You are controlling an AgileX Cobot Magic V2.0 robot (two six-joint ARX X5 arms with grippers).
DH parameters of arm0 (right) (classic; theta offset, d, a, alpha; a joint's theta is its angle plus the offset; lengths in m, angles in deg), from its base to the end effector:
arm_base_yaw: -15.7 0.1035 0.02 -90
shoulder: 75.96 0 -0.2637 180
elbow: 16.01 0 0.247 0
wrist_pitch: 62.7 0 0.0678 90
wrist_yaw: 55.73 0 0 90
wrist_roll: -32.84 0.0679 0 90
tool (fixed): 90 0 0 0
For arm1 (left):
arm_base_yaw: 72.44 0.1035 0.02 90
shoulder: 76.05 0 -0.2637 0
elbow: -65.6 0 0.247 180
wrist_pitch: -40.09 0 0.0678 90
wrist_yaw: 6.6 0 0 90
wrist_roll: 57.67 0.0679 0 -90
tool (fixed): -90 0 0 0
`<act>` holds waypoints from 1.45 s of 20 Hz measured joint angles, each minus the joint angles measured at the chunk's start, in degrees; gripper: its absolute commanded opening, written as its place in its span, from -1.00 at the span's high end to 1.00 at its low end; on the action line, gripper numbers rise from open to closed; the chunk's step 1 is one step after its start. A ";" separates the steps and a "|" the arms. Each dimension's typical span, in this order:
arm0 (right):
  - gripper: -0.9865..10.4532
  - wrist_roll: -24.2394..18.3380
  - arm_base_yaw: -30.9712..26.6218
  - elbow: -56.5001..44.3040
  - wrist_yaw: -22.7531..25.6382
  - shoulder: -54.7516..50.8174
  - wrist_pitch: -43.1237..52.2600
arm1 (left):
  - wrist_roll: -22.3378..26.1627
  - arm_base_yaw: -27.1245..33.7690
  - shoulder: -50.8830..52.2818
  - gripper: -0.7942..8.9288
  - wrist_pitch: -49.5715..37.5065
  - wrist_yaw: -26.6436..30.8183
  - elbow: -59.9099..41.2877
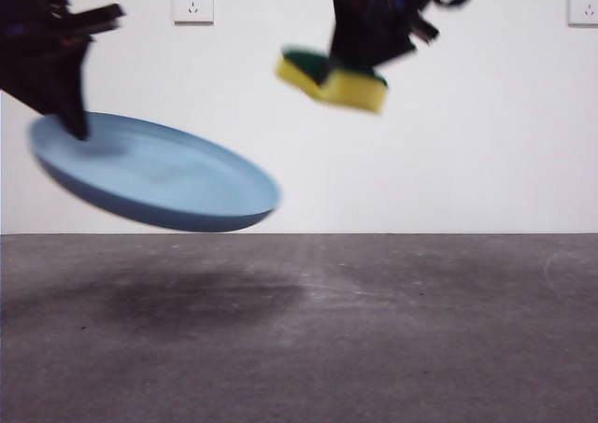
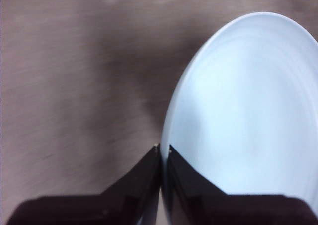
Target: Pick up the plate,pick up the cloth,clean the plate with the cloth
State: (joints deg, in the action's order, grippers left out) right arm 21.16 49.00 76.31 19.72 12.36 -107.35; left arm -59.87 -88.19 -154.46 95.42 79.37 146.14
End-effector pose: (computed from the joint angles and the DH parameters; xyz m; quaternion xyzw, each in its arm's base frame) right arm 0.2915 0.2119 0.2973 -0.1435 0.3022 0.4132 0.8470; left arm 0.2827 -0.0847 0.2625 0.0288 0.4483 -0.1450 0.8816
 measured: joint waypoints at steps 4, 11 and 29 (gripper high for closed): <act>0.86 2.95 4.92 0.00 -1.38 -0.44 -1.07 | -1.99 -6.58 -1.09 0.85 -4.57 -3.30 0.00; 0.86 5.51 12.11 0.00 1.07 6.40 -0.98 | -5.40 -12.04 -1.09 0.85 -9.73 -3.65 0.00; 0.86 5.73 7.39 0.31 33.27 5.46 -4.63 | -8.11 -11.02 -1.29 0.85 -8.83 -9.29 -0.17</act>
State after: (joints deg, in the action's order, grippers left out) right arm 26.88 56.39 76.61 52.99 17.82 -111.99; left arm -67.98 -99.21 -155.75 86.59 70.08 145.96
